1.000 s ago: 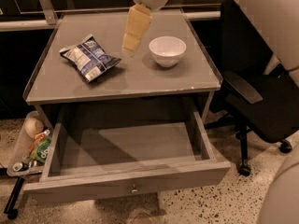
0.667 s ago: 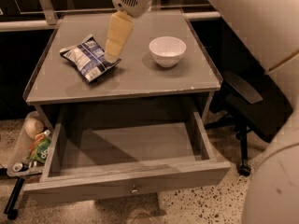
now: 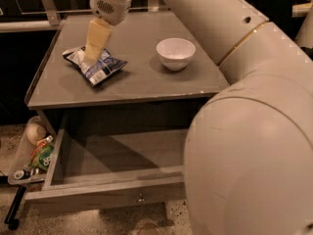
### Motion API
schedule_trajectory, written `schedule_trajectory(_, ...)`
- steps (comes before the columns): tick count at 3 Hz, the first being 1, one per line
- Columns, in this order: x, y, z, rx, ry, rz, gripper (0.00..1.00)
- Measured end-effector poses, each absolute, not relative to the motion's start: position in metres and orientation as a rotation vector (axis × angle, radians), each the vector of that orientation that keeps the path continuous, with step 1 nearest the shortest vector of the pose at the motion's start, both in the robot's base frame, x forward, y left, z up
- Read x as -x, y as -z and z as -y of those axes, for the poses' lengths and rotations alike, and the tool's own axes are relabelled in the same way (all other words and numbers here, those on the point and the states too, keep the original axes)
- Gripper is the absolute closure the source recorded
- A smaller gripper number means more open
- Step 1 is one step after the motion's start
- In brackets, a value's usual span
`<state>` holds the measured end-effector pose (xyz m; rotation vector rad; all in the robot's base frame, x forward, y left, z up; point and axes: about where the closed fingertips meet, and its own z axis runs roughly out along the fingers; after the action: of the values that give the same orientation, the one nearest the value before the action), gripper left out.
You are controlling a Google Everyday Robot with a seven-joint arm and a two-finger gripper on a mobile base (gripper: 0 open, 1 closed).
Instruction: Place blue chip bag into top drawer
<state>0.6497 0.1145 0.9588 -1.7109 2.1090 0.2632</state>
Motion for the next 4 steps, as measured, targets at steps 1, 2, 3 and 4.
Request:
schedule_trajectory(1, -0.655, -0.958, -0.117, 1.703, -0.269, -2.106, 0.0)
schedule_trajectory(2, -0.669, -0.935, -0.13, 1.657, -0.271, -2.161, 0.0)
schedule_trajectory(3, -0.691, -0.909, -0.143, 1.608, -0.263, -2.242, 0.0)
schedule_trajectory(4, -0.709, -0.885, -0.149, 1.581, -0.235, -2.309, 0.0)
